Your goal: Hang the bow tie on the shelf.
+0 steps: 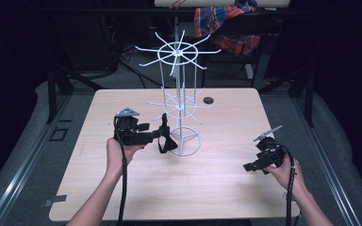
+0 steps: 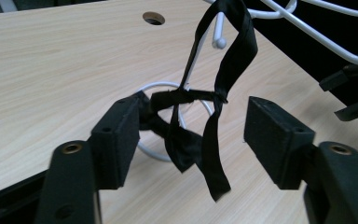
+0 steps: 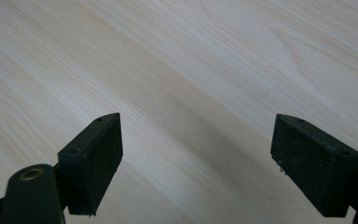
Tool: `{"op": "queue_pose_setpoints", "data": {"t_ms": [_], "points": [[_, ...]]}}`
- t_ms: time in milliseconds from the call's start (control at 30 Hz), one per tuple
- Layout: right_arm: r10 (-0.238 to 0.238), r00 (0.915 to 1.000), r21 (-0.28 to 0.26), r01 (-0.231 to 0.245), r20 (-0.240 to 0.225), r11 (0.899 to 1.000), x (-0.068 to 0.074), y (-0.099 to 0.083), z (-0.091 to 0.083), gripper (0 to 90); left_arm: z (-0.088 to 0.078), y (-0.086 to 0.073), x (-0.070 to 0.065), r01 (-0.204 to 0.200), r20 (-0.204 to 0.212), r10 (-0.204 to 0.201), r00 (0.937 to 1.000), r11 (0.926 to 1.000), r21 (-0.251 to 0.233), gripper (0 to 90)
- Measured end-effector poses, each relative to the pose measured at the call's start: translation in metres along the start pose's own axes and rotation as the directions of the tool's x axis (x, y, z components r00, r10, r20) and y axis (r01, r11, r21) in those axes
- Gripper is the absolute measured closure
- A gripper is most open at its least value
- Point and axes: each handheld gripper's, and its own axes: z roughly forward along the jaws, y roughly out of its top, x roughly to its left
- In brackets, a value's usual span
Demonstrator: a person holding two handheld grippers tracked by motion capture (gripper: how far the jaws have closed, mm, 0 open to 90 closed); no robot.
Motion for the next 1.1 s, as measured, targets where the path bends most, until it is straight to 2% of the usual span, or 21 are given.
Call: {"op": "queue_pose_setpoints", "data": {"t_ms": [233, 267, 400, 567, 600, 633, 667, 700, 733, 1033, 1100], "points": [[-0.009, 0.9999, -0.002, 0.009, -0.009, 1.000, 0.001, 0.001, 0.000, 16.0, -0.016, -0.007, -0.002, -0.048, -0.048, 0.050, 0.9976, 0.9979, 0.044, 21.7], [-0.016, 0.9999, 0.001, 0.016, 0.005, 1.000, 0.002, 0.001, 0.000, 15.2, -0.019, -0.010, -0.003, -0.079, -0.078, 0.085, 0.9933, 0.9939, 0.077, 19.8], [-0.026, 0.9996, 0.009, 0.026, -0.009, 1.000, 0.002, 0.001, 0.000, 14.8, -0.023, -0.017, -0.003, -0.088, -0.113, 0.100, 0.9885, 0.9905, 0.106, 14.8], [-0.017, 0.9998, 0.000, 0.017, -0.009, 1.000, 0.002, 0.001, 0.001, 14.6, -0.027, -0.024, -0.003, -0.072, -0.128, 0.089, 0.9878, 0.9891, 0.128, 10.6], [-0.014, 0.9999, -0.004, 0.014, -0.010, 1.000, 0.003, 0.001, 0.001, 14.6, -0.026, -0.029, -0.005, -0.075, -0.142, 0.096, 0.9852, 0.9862, 0.147, 9.8], [-0.014, 0.9999, -0.004, 0.014, -0.010, 1.000, 0.003, 0.001, 0.001, 14.6, -0.026, -0.029, -0.005, -0.075, -0.142, 0.096, 0.9852, 0.9862, 0.147, 9.1], [-0.022, 0.9997, 0.008, 0.022, -0.008, 1.000, 0.002, 0.001, 0.001, 14.6, -0.026, -0.034, -0.006, -0.086, -0.152, 0.113, 0.9820, 0.9812, 0.173, 7.8], [0.002, 0.9999, -0.019, -0.002, -0.011, 1.000, 0.004, 0.000, 0.003, 14.6, -0.026, -0.036, -0.006, -0.088, -0.158, 0.118, 0.9804, 0.9794, 0.182, 6.1], [-0.027, 0.9996, 0.021, 0.027, -0.012, 0.999, 0.002, 0.001, 0.001, 14.6, -0.026, -0.039, -0.006, -0.087, -0.160, 0.118, 0.9800, 0.9784, 0.188, 5.0], [-0.033, 0.9993, -0.001, 0.033, -0.016, 0.999, 0.004, 0.000, 0.001, 14.7, -0.032, -0.052, 0.000, -0.065, -0.176, 0.104, 0.9790, 0.9746, 0.215, 0.0], [-0.050, 0.9987, 0.026, 0.050, -0.012, 0.998, 0.003, 0.000, 0.001, 14.5, -0.034, -0.059, 0.004, -0.054, -0.189, 0.098, 0.9771, 0.9722, 0.228, 0.0]]}}
